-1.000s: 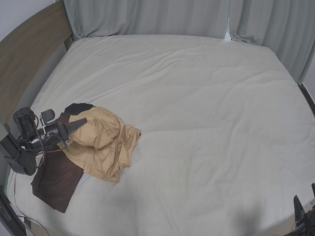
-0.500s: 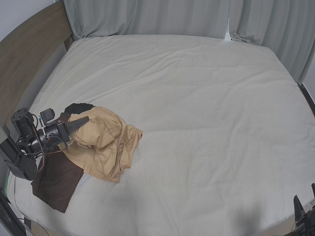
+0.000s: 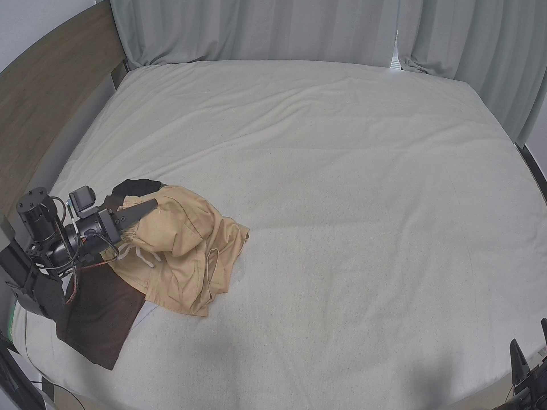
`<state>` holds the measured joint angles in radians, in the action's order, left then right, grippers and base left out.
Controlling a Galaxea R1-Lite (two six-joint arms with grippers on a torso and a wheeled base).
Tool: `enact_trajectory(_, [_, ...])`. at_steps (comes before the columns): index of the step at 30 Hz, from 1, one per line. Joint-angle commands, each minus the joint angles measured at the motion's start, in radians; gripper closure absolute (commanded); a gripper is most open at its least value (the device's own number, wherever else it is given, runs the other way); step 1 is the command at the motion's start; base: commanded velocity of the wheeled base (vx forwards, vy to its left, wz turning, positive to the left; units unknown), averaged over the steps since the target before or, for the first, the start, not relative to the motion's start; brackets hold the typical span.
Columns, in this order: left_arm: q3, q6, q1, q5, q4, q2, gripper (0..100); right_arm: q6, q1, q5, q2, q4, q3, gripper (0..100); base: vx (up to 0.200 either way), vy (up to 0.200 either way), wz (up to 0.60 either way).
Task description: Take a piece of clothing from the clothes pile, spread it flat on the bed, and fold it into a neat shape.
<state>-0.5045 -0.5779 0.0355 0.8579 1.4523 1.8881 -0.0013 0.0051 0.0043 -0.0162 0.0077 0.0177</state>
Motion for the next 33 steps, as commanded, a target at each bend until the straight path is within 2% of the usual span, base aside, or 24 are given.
enact_trajectory(1, [0.009,-0.06,-0.028,-0.043,0.003,-0.063,100,0.0,0.001,0.0,0.016,0.0,-0.016,0,0.0,0.0,0.0])
enact_trajectory(9, [0.023,-0.094,-0.078,-0.143,0.003,-0.072,100,0.0,0.001,0.0,0.016,0.0,-0.016,0,0.0,0.0,0.0])
enact_trajectory(12, [0.027,-0.099,-0.089,-0.154,0.003,-0.072,100,0.0,0.001,0.0,0.016,0.0,-0.016,0,0.0,0.0,0.0])
enact_trajectory(19, [0.02,-0.24,-0.123,-0.207,0.002,-0.127,100,0.0,0.001,0.0,0.016,0.0,-0.016,0,0.0,0.0,0.0])
enact_trajectory(33, [0.026,-0.283,-0.163,-0.224,-0.013,-0.173,100,0.0,0.001,0.0,0.016,0.0,-0.016,0,0.0,0.0,0.0])
